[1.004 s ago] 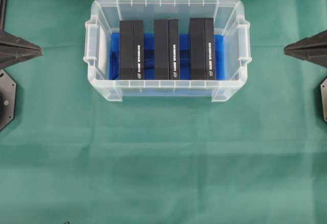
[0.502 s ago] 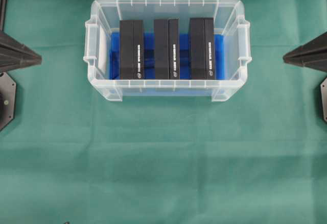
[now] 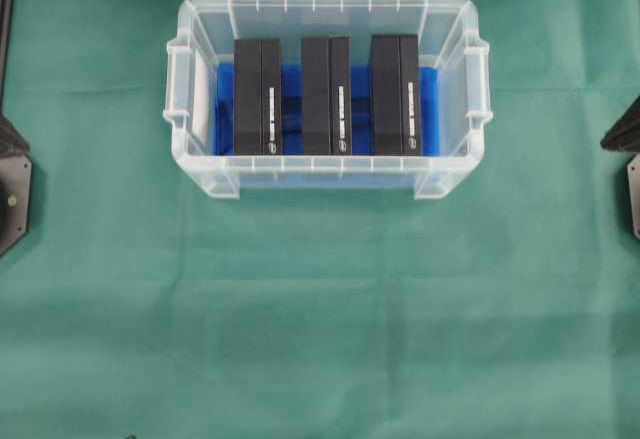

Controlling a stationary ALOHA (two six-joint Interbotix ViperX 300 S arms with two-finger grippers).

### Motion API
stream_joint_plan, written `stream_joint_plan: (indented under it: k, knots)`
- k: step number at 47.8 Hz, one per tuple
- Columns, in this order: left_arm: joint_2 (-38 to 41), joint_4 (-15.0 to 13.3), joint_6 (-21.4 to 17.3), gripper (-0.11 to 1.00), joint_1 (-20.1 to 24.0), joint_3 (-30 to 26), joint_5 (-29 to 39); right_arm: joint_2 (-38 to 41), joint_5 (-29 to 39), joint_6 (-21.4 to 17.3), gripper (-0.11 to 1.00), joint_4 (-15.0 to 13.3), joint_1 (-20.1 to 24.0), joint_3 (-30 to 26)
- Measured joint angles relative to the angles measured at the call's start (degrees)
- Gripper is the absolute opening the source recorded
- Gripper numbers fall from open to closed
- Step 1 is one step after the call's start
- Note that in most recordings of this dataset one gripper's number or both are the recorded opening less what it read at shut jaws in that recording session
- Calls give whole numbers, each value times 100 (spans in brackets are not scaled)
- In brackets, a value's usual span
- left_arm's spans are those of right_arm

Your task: Take the box out of the case with the left arm.

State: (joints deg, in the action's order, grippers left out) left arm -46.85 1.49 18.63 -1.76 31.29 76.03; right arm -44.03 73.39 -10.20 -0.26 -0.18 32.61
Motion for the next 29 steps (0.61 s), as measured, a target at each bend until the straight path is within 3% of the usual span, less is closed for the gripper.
stream_joint_plan:
  k: [10,14,18,29]
  knots:
    - [35,0,290,2,0,-18,167,44,53,0,3,0,9,0]
    - [35,0,712,2,0,-35,202,18,62,0,3,0,9,0]
    - [44,0,1468,2,9,-35,211,18,62,0,3,0,9,0]
    - [70,18,4562,2,202,-35,668,18,70,0,3,-44,9,0]
